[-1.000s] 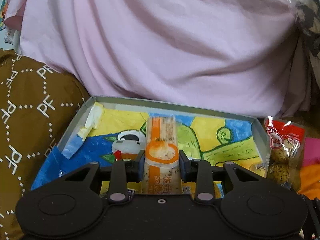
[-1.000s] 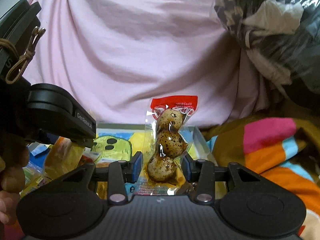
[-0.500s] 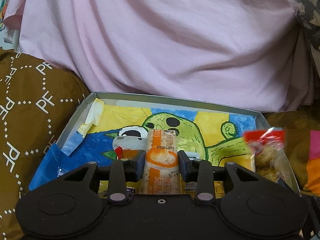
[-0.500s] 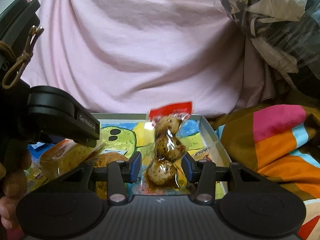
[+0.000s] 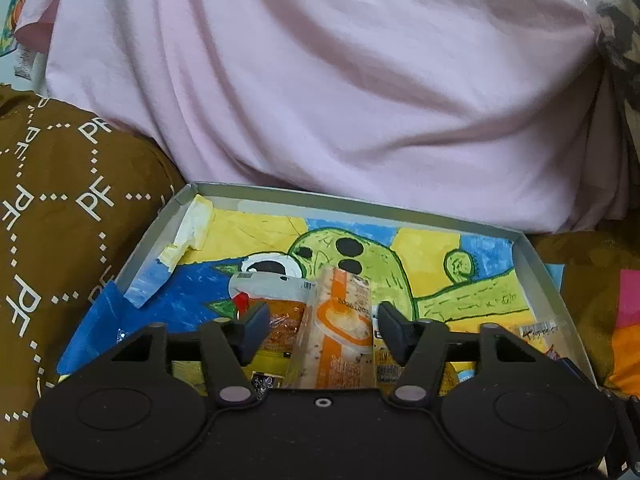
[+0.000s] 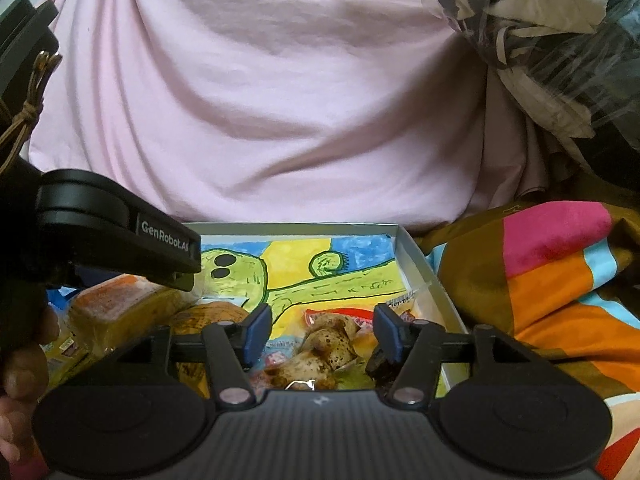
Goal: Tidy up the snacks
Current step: 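Open both tools to drop the biscuit bar and egg pack into the tray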
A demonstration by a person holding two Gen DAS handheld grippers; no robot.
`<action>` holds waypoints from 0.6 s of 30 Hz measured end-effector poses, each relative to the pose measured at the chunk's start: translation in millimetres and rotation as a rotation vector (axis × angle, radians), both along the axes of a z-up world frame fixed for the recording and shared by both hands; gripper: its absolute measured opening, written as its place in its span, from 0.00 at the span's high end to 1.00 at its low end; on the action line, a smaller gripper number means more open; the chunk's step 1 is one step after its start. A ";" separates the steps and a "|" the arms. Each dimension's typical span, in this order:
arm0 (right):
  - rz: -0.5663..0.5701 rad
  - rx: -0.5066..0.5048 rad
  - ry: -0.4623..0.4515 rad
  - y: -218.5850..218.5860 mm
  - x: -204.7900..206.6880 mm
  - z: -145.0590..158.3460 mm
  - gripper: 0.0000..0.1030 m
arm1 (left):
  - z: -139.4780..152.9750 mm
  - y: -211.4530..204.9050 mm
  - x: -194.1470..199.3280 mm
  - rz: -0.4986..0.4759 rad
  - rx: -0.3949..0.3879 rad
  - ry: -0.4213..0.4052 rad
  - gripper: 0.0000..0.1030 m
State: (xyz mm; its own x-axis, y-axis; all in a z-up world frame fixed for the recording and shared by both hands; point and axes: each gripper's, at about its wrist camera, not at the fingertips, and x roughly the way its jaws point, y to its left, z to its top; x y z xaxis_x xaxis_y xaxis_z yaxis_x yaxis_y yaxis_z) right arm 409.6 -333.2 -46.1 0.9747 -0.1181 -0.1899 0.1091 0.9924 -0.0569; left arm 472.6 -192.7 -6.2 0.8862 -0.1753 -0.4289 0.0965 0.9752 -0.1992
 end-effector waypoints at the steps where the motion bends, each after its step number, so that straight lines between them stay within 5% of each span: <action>1: -0.001 0.000 -0.002 -0.1 -0.4 0.6 0.32 | 0.9 1.1 -1.2 0.007 -0.007 -0.004 0.28; 8: -0.019 0.001 -0.039 -0.4 -12.8 12.8 0.13 | 13.6 19.8 -18.8 0.065 -0.078 -0.042 0.04; 18: -0.040 -0.020 -0.096 8.8 -51.8 39.1 0.00 | 29.9 62.0 -61.8 0.133 -0.117 -0.054 0.01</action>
State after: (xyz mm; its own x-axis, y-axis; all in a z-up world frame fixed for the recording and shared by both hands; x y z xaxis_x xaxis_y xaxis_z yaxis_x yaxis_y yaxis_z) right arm 357.7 -324.5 -6.9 0.9827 -0.1604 -0.0929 0.1548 0.9858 -0.0644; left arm 410.8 -130.7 23.6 0.9261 -0.1013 -0.3635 -0.0179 0.9504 -0.3104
